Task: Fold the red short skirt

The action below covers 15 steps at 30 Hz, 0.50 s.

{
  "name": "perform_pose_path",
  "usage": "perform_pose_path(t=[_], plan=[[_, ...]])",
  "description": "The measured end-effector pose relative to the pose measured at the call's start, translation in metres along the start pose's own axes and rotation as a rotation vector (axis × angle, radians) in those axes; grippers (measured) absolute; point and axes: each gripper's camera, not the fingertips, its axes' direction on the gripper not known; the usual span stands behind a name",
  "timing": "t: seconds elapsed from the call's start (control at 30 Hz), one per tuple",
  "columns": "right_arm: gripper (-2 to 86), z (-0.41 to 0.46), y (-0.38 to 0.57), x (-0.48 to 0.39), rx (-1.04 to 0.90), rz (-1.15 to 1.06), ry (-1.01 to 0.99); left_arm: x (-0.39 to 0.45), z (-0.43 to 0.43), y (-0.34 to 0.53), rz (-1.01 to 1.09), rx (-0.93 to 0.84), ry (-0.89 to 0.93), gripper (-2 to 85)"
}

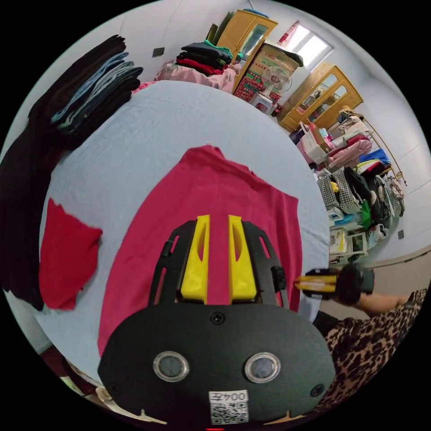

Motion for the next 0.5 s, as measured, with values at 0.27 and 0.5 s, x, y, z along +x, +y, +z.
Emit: perform_pose_path(t=[0.27,0.5], plan=[[3.7,0.005,-0.007,0.009,-0.004,-0.04,-0.001,-0.042,0.042,-0.136,-0.197,-0.062,0.072,7.1],[3.7,0.008,-0.015,0.015,-0.028,-0.033,-0.007,-0.084,0.062,-0.172,-0.47,-0.05,0.228,10.6]])
